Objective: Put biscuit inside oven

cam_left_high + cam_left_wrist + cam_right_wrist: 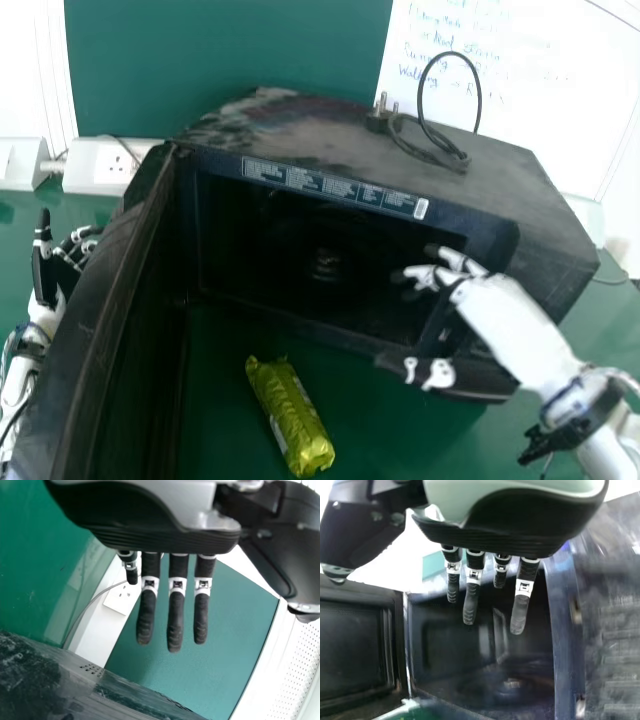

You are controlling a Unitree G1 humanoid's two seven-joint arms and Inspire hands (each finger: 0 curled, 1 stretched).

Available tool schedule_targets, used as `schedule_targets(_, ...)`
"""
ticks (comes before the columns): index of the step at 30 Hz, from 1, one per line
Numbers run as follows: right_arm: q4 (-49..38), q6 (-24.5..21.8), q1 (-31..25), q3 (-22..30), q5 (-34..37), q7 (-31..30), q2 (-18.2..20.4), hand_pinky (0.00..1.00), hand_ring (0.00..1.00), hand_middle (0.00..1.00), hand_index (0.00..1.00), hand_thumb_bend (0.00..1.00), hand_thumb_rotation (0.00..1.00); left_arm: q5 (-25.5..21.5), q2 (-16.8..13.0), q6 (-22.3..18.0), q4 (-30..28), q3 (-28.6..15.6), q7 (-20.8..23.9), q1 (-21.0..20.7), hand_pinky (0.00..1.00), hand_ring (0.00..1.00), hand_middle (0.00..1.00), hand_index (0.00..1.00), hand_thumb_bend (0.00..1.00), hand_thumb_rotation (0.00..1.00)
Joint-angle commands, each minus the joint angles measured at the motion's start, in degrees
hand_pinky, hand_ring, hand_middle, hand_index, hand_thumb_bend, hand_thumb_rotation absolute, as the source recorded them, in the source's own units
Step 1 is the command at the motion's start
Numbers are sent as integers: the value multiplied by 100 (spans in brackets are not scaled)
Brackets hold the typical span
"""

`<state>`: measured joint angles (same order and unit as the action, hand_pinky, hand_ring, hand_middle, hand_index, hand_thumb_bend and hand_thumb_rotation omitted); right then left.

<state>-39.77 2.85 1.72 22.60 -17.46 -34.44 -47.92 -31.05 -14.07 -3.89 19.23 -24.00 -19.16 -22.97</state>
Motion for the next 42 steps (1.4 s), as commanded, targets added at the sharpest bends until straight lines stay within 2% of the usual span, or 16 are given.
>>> schedule_targets(1, -188, -64, 75, -142, -114, -60, -100, 40, 51, 60, 75, 100, 89, 46, 35, 27, -74, -5, 67, 68, 24, 30, 38, 49, 52, 8)
schedule_targets(4, -514, -589, 174, -233, -199, -530, -381, 40, 57, 64, 76, 100, 82, 78, 65, 39, -132, 25, 130, 73, 24, 30, 38, 49, 52, 8)
schedule_targets(6, -799, -1395, 562, -486, -146, -1357, -1033, 48, 67, 71, 82, 100, 71, 92, 93, 82, -191, 41, 182, 81, 24, 30, 38, 49, 52, 8)
schedule_targets(8, -832, -1772, 948, -840, -58, -1827, -1411, 47, 67, 72, 78, 100, 69, 108, 128, 107, -264, 67, 231, 98, 24, 30, 38, 49, 52, 8)
schedule_targets(13, -856, -2245, 1401, -1370, -104, -2125, -1619, 32, 60, 68, 74, 100, 75, 139, 207, 187, -439, 100, 353, 139, 24, 30, 38, 49, 52, 8)
schedule_targets(17, -980, -2648, 1623, -1674, -136, -2248, -1612, 21, 53, 65, 72, 100, 77, 145, 228, 223, -499, 105, 358, 142, 24, 29, 37, 49, 52, 8)
schedule_targets(20, -1111, -3181, 1680, -1976, -247, -2185, -1435, 15, 40, 52, 72, 100, 77, 172, 249, 213, -514, 113, 369, 131, 23, 29, 37, 49, 52, 8)
schedule_targets(21, -1148, -3298, 1663, -2113, -354, -2123, -1383, 15, 42, 54, 73, 100, 77, 185, 254, 214, -522, 121, 381, 132, 23, 29, 37, 49, 52, 8)
schedule_targets(23, -1200, -3425, 1625, -2450, -685, -1989, -1280, 16, 56, 67, 76, 100, 81, 217, 251, 220, -537, 138, 396, 141, 24, 29, 37, 49, 52, 8)
schedule_targets(25, -1214, -3538, 1583, -2801, -1082, -1861, -1126, 15, 60, 72, 77, 100, 83, 230, 267, 204, -546, 146, 387, 150, 24, 29, 38, 49, 52, 8)
schedule_targets(26, -1228, -3649, 1573, -2977, -1280, -1826, -1023, 16, 61, 73, 78, 100, 82, 219, 281, 219, -568, 148, 396, 154, 24, 29, 38, 49, 52, 8)
schedule_targets(29, -1245, -3870, 1552, -3461, -1865, -1792, -700, 3, 69, 76, 81, 100, 80, 195, 286, 212, -581, 148, 350, 161, 24, 30, 38, 49, 52, 8)
schedule_targets(33, -1224, -3983, 1637, -4008, -2803, -1989, -335, 8, 66, 74, 80, 100, 80, 203, 280, 208, -614, 163, 340, 173, 24, 30, 38, 49, 52, 8)
schedule_targets(36, -1195, -4112, 1633, -4353, -3694, -2227, 142, 1, 68, 75, 82, 100, 82, 186, 287, 246, -644, 157, 381, 171, 24, 30, 38, 49, 52, 8)
schedule_targets(39, -1025, -4233, 1520, -4695, -4855, -2521, 944, 0, 76, 81, 86, 100, 81, 173, 282, 236, -628, 153, 352, 153, 23, 29, 38, 49, 52, 8)
schedule_targets(42, -755, -3941, 1395, -4962, -5870, -2809, 1627, 0, 67, 78, 88, 100, 80, 176, 282, 269, -642, 160, 378, 142, 23, 29, 38, 49, 52, 8)
